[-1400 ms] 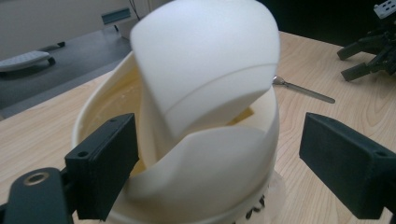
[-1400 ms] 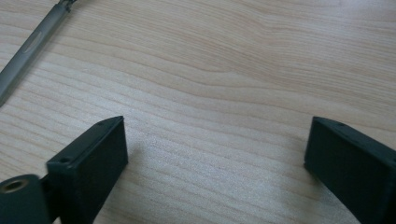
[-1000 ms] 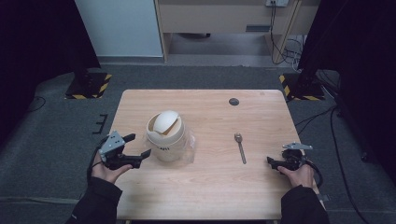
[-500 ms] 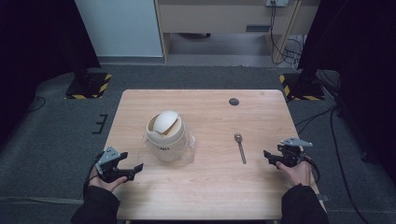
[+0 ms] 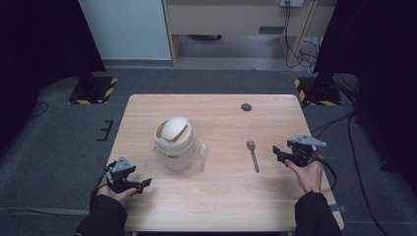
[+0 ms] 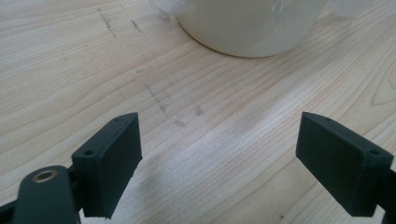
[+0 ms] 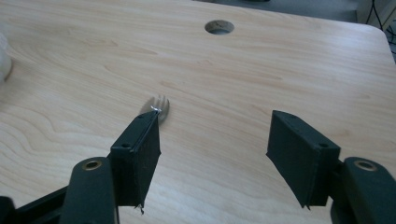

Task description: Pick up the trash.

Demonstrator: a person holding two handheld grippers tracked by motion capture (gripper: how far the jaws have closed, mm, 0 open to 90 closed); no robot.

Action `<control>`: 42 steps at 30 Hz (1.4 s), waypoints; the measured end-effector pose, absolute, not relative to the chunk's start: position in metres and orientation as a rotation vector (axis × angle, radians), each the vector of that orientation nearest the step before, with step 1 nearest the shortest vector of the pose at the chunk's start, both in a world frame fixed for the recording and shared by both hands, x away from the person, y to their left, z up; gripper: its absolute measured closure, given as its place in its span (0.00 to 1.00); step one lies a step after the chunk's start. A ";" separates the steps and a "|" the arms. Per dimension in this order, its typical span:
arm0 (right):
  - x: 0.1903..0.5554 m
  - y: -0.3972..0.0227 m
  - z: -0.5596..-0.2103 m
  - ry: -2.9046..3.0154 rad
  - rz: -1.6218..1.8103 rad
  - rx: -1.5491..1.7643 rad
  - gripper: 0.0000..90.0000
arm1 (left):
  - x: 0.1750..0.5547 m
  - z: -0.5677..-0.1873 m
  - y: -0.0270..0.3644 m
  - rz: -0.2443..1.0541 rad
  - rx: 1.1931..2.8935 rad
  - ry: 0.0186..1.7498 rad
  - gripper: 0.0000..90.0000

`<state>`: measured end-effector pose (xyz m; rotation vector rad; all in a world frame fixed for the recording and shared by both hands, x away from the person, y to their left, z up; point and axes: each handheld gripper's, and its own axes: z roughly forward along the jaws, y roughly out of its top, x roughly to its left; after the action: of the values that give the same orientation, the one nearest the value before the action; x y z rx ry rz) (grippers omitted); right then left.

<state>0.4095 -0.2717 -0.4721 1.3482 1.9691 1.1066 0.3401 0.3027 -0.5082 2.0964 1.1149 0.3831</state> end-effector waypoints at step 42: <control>0.443 -0.201 -0.521 2.221 0.962 1.369 0.61 | 0.349 -0.504 0.304 0.398 2.052 1.115 0.16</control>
<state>0.4427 -0.2010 -0.5208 1.3694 2.2205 0.9616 0.3490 0.3036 -0.5039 2.0522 1.1154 0.3977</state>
